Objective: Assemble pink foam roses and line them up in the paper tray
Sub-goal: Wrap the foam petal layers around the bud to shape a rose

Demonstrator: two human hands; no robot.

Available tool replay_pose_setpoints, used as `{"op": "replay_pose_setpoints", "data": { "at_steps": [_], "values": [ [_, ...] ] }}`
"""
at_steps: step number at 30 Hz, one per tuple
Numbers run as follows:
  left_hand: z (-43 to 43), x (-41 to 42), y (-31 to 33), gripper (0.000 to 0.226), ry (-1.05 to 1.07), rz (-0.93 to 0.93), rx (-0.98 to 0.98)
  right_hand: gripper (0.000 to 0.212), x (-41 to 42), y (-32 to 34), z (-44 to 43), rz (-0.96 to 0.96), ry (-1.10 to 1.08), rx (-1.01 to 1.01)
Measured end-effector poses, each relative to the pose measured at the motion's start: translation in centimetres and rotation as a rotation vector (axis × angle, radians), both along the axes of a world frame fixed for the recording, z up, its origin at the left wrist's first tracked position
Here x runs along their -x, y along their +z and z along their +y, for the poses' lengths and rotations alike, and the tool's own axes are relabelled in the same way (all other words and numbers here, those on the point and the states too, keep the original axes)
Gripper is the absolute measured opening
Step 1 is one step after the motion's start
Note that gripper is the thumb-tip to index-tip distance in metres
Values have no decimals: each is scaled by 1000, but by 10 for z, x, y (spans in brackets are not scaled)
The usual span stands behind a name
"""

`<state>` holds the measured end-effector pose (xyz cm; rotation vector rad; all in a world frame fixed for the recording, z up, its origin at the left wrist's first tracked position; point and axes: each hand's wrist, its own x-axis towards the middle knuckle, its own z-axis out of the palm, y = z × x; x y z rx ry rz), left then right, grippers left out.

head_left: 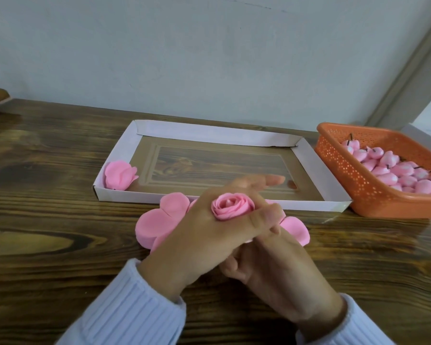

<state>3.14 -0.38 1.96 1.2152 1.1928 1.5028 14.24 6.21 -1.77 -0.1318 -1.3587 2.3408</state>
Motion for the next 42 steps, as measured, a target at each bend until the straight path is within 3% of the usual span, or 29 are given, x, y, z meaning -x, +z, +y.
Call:
{"op": "replay_pose_setpoints", "data": {
  "at_steps": [2,7,10,12,16,22,25,29,35,39,42],
  "values": [
    [1,0,0,28,19,-35,-25,25,1,0,-2,74,2,-7],
    [1,-2,-3,22,60,-25,-23,48,1,-3,0,84,-38,12],
    [-1,-2,-1,19,14,48,-48,31,1,-3,1,10,-60,5],
    [-2,-1,1,18,14,59,-76,31,2,-2,-1,25,-53,-1],
    [0,-2,1,19,54,75,-131,51,1,-3,-1,80,-32,16],
    [-1,-2,-1,14,-42,83,-121,32,-2,2,5,93,-20,146],
    [-1,-3,-1,12,-89,42,-110,43,-2,0,6,129,55,259],
    [0,1,-4,16,-111,75,-96,28,-2,2,8,103,128,281],
    [1,8,-5,30,-104,113,-157,52,-2,3,8,106,215,341],
    [1,9,-4,27,-65,133,-170,47,-1,3,8,107,256,302],
    [1,11,0,25,-20,253,-212,32,-1,3,8,117,286,300]
  ]
}}
